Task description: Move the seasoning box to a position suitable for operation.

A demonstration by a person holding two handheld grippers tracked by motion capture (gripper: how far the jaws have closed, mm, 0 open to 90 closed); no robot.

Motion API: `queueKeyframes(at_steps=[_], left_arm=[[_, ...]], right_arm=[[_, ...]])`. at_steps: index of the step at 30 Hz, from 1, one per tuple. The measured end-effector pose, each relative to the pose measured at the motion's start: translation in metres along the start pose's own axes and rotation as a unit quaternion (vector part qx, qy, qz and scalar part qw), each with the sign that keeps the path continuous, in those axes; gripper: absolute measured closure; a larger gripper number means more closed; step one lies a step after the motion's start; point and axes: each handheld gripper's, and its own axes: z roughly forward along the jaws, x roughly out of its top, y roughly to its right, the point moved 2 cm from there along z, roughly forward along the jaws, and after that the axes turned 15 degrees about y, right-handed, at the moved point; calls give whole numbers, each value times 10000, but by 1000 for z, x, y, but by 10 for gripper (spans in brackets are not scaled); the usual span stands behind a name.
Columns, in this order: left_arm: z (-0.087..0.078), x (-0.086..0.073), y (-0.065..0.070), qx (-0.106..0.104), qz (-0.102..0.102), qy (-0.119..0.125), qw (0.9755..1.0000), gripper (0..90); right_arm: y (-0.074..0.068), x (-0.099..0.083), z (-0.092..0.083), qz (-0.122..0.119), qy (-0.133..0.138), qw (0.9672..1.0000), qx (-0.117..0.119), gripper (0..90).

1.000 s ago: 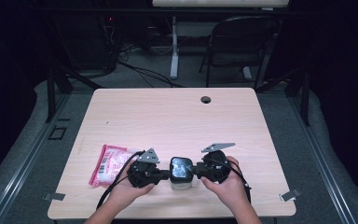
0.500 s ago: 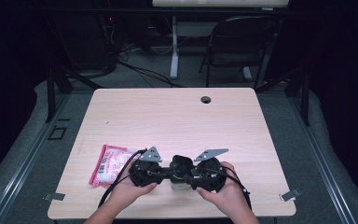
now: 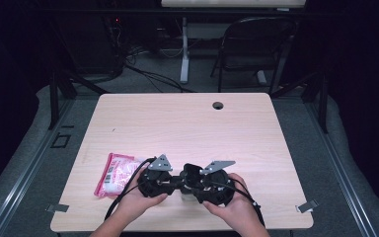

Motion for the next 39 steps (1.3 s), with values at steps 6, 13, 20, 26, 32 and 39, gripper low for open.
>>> queueKeyframes(at_steps=[6,13,20,26,32,39], left_arm=[[0,0,0,-13,-6,16,10000,740],[2,-2,-1,19,0,-3,10000,702],[8,-8,-5,124,33,-79,9999,652],[11,-10,-4,191,141,-180,9996,650],[11,-11,-4,187,133,-125,9997,646],[11,-12,-5,155,120,-109,9997,654]], right_arm=[[-2,-1,2,3,39,9999,-130,518],[-3,0,2,27,51,9999,-161,517],[-1,0,0,25,39,9999,-129,521],[0,1,-1,20,34,9999,-132,522],[1,1,-2,40,44,9999,-147,524],[3,2,-6,78,64,9999,-127,523]])
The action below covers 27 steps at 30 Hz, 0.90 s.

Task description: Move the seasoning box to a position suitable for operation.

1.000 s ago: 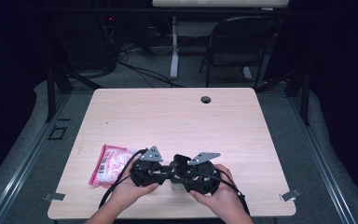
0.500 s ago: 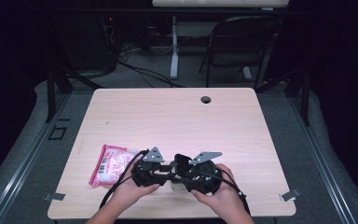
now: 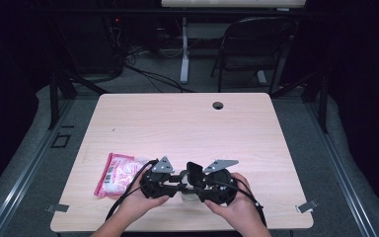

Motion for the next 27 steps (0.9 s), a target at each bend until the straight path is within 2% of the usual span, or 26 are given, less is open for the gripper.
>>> queueKeyframes(at_steps=[7,16,20,27], left_arm=[[-1,0,0,-33,1,-25,10000,681],[-1,0,-1,-46,-15,-28,10000,682],[-1,0,-1,-48,-16,-34,10000,682],[-1,0,-1,-47,-6,-31,10000,682]], right_arm=[[4,1,-7,37,38,10000,-24,525],[13,1,-18,267,125,9996,-40,531],[18,1,-22,365,109,9993,-45,535],[24,0,-27,389,9,9992,-81,555]])
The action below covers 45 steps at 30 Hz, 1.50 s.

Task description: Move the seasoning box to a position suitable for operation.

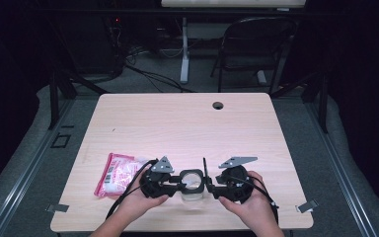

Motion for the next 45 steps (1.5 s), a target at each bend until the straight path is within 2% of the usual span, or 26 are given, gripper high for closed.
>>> queueKeyframes(at_steps=[8,12,14,25,33,38,42,45], left_arm=[[0,0,0,2,-11,5,10000,682],[0,0,0,-9,-30,20,10000,683],[0,0,0,-10,-35,24,10000,683],[0,-1,0,6,-22,36,10000,683],[0,-1,0,0,-22,59,10000,683],[0,-1,0,-1,-17,47,10000,683],[0,-1,0,8,-21,46,10000,683],[0,-1,1,21,-30,73,10000,680]], right_arm=[[2,-1,-4,-73,-110,9999,-44,571],[0,-1,-2,-8,-81,9999,71,541],[-1,-2,1,-35,-121,9999,118,534],[-3,-13,26,50,-77,10000,-7,526],[3,-14,26,104,-67,9998,-129,573],[3,-15,26,131,-118,9998,-27,650],[1,-16,28,-31,-131,9999,-5,687],[3,-16,27,-29,-133,9999,-4,703]])
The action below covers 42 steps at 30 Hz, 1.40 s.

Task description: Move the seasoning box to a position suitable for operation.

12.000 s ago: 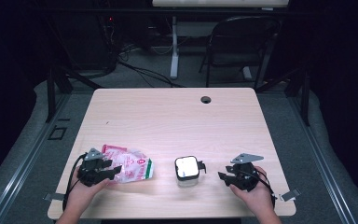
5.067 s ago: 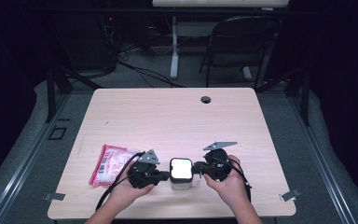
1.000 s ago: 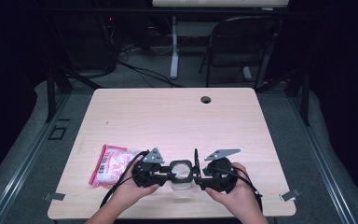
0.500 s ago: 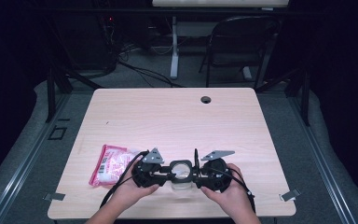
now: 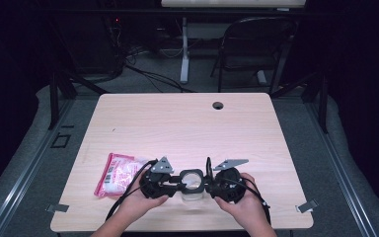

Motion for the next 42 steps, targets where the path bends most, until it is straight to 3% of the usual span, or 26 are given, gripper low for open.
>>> queueKeyframes(at_steps=[5,8,11,17,24,42], left_arm=[[1,0,1,62,-27,29,10000,653],[1,0,-1,-41,-208,-32,9998,596],[-1,0,-2,7,-213,32,9998,591],[-13,0,-8,192,-238,102,9995,584],[-27,-4,-17,443,-316,206,9983,582],[-50,-13,-33,879,-424,272,9949,572]], right_arm=[[3,0,0,87,38,10000,21,715],[6,0,0,118,76,9999,-17,731],[7,1,0,124,97,9999,-12,739],[11,3,3,159,161,9997,-74,763],[15,7,9,62,184,9998,18,801],[39,12,19,360,565,9977,87,840]])
